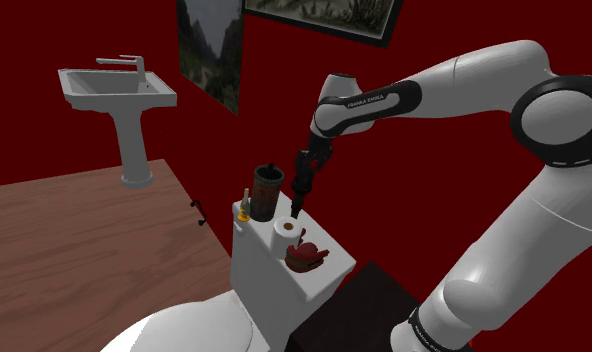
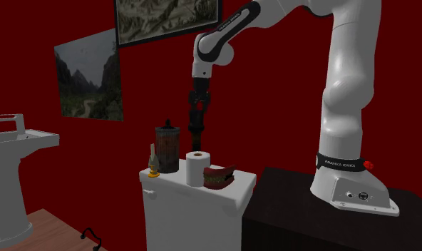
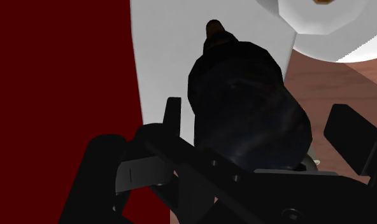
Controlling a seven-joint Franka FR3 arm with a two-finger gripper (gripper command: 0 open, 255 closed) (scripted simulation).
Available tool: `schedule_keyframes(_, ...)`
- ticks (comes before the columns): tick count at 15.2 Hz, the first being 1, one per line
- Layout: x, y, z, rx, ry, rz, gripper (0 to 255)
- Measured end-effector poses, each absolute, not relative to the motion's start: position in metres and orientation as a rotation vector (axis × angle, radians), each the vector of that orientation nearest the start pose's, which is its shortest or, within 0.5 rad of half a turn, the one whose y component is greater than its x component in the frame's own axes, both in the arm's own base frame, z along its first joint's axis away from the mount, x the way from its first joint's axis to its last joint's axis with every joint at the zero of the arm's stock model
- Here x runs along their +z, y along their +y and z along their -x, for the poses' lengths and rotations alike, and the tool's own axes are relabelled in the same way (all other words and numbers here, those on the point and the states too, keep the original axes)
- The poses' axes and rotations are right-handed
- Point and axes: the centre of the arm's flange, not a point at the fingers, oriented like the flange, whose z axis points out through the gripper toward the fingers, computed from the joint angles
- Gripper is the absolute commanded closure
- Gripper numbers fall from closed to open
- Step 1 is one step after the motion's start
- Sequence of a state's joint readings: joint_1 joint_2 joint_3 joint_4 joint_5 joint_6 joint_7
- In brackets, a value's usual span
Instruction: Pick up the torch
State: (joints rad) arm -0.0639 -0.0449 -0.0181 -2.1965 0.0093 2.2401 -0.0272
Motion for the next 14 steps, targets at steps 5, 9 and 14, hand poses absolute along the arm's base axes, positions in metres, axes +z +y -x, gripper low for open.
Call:
schedule_keyframes(5, 0.3994, -0.0423, -0.5298, -0.144, 0.094, 3.133, 255)
schedule_keyframes(9, 0.3995, -0.0424, -0.5296, -0.148, 0.095, 3.134, 255)
schedule_keyframes(14, 0.4013, -0.0428, -0.5295, -0.144, 0.094, 3.133, 255)
